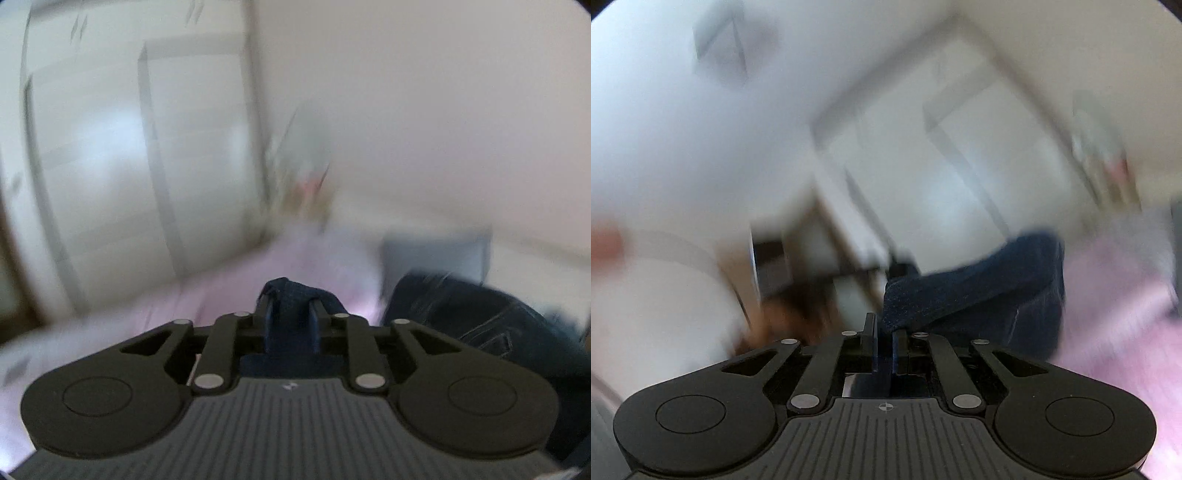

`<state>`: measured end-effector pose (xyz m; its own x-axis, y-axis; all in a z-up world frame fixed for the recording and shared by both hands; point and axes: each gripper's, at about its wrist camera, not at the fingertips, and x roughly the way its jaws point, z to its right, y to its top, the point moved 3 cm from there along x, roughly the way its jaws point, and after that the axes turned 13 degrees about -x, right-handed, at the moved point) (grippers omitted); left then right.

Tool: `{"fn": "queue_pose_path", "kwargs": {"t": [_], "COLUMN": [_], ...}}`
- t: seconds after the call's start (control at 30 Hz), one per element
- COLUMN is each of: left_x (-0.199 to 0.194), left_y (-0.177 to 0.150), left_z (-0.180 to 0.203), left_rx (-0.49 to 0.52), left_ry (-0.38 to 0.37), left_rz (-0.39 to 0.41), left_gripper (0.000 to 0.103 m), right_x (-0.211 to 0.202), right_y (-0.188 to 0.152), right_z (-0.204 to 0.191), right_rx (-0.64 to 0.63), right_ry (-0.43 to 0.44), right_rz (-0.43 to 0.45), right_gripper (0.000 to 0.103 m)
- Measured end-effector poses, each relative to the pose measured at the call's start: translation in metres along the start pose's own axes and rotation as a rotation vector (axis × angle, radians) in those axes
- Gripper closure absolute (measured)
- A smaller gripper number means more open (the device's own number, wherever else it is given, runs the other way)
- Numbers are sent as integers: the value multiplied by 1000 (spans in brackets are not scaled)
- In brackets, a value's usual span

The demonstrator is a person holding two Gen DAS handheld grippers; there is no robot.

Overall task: Fold clothes
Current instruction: 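Lift the jeans with both grippers and drop them flat on the bed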

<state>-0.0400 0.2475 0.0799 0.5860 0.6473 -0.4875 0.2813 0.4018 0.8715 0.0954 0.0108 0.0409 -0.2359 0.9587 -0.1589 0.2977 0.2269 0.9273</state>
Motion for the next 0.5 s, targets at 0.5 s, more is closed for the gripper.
{"fn": "queue_pose_path", "kwargs": {"t": [0.5], "left_x": [-149], "left_y": [-284], "left_z": [-133], "left_rx": [-463], "left_ry": [417], "left_rz": [-459], "left_gripper": [74], "right_x": [94], "right_y": [-140], "right_z": [-54], "right_rx": [-24], "right_ry": [-160], "right_rz": [-777], "right_gripper": [63]}}
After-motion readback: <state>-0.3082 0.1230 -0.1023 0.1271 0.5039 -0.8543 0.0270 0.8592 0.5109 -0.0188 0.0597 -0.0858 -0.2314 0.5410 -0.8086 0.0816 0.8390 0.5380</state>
